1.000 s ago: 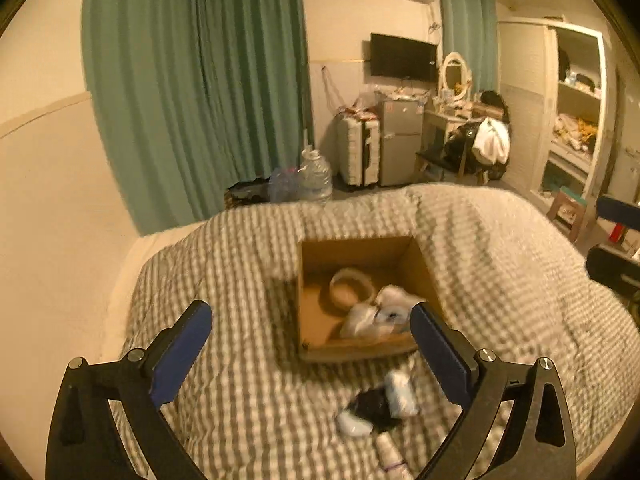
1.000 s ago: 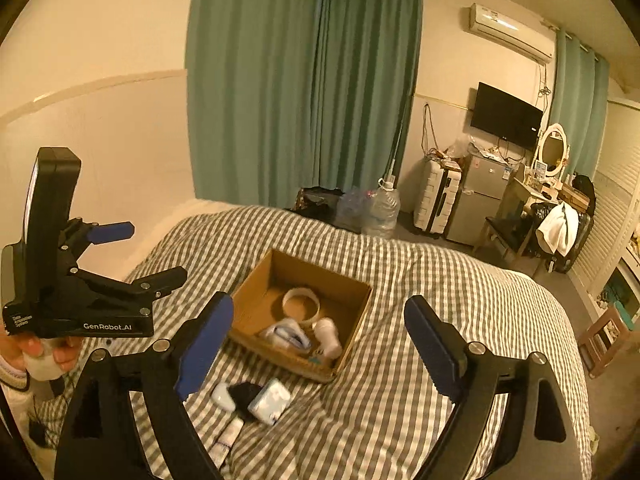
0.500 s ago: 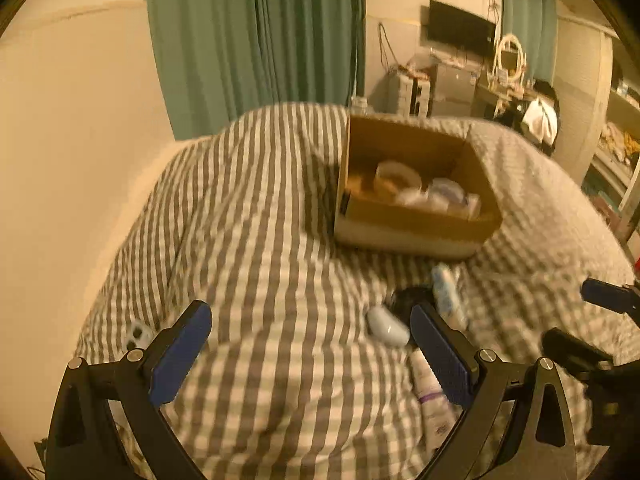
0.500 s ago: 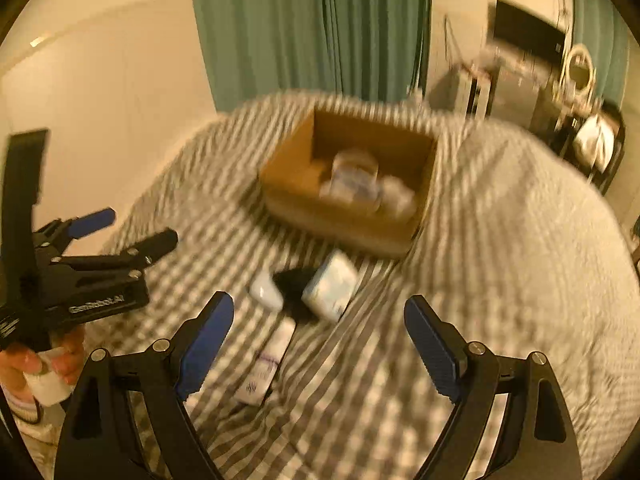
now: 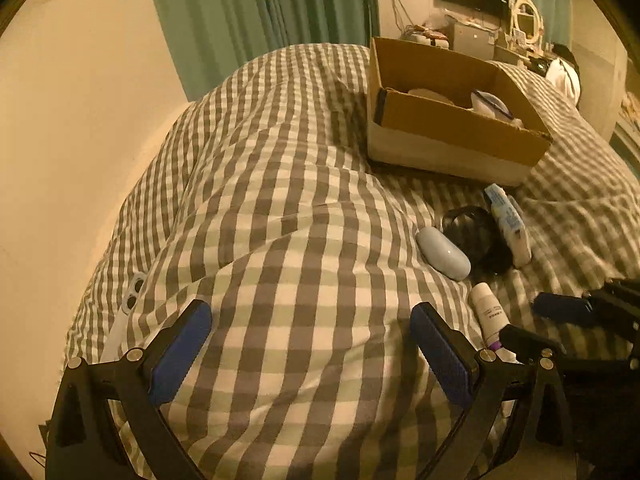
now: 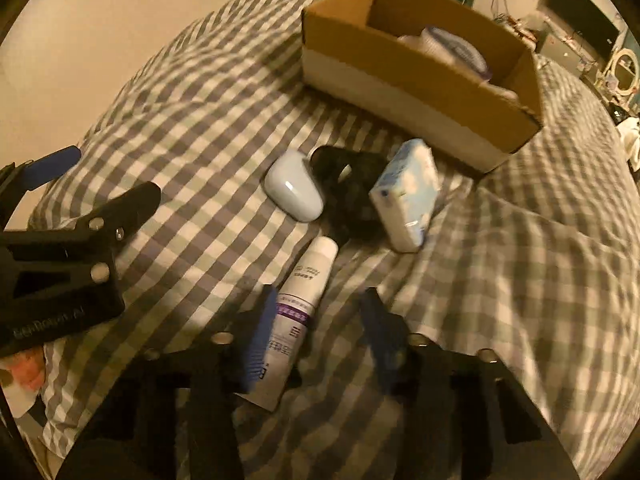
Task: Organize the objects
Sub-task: 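Lift both tools away from the box back toward the remaining items, then grasp the white tube with the right tool while the left tool grasps the tissue pack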
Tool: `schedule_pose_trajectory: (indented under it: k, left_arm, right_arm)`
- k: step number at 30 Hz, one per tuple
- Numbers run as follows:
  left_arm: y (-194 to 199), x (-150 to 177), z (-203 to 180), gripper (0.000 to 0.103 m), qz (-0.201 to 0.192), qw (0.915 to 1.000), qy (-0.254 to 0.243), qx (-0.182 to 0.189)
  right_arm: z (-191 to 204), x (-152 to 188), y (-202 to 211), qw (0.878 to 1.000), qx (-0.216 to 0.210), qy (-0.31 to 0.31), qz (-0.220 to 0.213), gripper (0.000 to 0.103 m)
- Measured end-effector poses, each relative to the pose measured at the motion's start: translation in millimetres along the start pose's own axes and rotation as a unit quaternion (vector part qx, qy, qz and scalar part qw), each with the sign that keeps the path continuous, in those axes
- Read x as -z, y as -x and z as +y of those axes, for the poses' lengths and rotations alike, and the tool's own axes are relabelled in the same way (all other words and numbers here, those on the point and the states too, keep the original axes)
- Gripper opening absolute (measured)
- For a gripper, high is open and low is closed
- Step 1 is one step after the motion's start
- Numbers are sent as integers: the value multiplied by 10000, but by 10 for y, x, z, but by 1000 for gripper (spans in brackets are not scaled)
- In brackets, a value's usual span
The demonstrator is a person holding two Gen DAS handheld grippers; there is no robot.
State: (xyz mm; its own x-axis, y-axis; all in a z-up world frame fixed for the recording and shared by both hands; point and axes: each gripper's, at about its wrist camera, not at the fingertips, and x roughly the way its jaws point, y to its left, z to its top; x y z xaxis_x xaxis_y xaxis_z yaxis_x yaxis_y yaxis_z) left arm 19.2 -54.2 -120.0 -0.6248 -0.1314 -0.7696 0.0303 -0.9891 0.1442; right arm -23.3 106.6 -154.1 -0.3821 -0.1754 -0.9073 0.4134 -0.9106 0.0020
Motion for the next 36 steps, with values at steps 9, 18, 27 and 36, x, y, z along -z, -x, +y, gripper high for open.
schedule_pose_trajectory:
  k: [9,18,27,36]
  left_arm:
    - [-28,4,22,102,59,9999,34,118]
    - [-5,-50,-46,102,104,9999,-108,72]
    - [88,-378,-413,102,-143,9972,-327,657]
    - [-144,-695,-1102,102,-164,9912,-822,1020]
  right_arm:
    - [39,-27,-369,9980,-343,32,534,40]
    - [-194,62,49,9971,-627,-427,-62,28]
    - [-739,-42,832,9918,-241,-804,-961,27]
    - [-1034,-58,994,9868,-13,-1060,-1225,27]
